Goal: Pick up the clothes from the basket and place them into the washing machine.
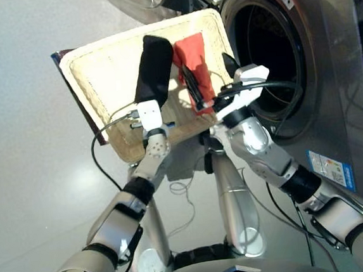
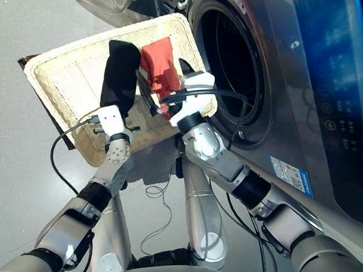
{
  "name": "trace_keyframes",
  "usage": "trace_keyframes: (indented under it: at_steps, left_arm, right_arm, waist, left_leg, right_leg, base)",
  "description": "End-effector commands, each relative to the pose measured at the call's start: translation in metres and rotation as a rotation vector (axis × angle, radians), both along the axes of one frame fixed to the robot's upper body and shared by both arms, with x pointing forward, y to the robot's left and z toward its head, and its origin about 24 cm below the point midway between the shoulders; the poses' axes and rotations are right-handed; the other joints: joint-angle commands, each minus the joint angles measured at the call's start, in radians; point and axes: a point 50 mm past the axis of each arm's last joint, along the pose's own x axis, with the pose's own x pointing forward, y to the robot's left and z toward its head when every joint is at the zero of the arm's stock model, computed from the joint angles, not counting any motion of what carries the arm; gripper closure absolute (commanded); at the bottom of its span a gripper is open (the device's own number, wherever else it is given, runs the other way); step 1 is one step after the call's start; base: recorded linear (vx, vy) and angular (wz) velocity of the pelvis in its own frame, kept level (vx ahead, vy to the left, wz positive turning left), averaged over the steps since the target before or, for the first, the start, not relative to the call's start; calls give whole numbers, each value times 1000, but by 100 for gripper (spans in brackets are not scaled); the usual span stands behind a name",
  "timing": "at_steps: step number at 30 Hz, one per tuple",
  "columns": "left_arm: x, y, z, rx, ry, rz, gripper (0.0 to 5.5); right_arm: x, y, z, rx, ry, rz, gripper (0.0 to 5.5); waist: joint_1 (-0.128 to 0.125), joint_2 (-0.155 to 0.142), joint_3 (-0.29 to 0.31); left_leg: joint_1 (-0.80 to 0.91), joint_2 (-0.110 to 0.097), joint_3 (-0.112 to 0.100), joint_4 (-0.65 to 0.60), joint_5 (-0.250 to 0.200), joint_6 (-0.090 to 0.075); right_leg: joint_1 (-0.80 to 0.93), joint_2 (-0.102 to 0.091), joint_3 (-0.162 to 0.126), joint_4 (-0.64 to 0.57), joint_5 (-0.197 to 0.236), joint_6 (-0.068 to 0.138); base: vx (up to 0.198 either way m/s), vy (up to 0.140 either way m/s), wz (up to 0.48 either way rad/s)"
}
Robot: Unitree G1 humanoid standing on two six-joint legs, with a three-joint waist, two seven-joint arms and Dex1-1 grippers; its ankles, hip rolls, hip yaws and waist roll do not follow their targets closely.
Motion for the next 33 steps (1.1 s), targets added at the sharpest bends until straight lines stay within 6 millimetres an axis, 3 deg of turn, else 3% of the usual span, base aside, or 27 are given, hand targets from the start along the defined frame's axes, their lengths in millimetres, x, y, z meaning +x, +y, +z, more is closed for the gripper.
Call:
trace_keyframes:
  at_steps: [1,8,13,20,24,33]
  left_arm:
    - [-11,-31,33,28,-214,-174,550]
    - [-32,-15,52,166,-356,-317,550]
    - [-49,-6,79,334,-504,-413,550]
    - [-67,-10,108,529,-680,-496,550]
    - [-76,-15,121,551,-744,-536,550]
    - [-80,-25,126,570,-786,-589,550]
  right_arm:
    - [-7,-18,22,72,-123,-6,0]
    - [-7,-34,-1,112,-4,-8,0]
    - [-8,-36,7,118,-7,77,0]
    - [-5,-13,20,273,77,295,0]
    - [-6,4,27,261,112,422,0]
    - [-10,29,61,212,17,574,0]
  waist:
    - [16,78,-9]
    - [47,97,-9]
    - [69,98,-9]
    - [93,100,-14]
    - [104,100,-21]
    - [116,105,-24]
  left_leg:
    - [106,-55,18,-179,121,11]
    - [254,-63,8,-231,120,10]
    - [315,-63,-4,-234,113,7]
    - [340,-66,-15,-224,104,5]
    - [335,-67,-18,-220,104,4]
    - [319,-68,-22,-205,104,3]
  right_leg:
    - [67,-23,-3,67,-77,53]
    - [215,-40,-28,35,-89,62]
    - [284,-44,-37,30,-102,64]
    - [314,-47,-44,41,-121,62]
    - [311,-47,-45,42,-122,61]
    - [302,-51,-43,47,-124,55]
  base:
    - [73,26,73]
    - [72,5,91]
    - [36,-10,41]
    - [0,0,0]
    - [0,0,0]
    - [0,0,0]
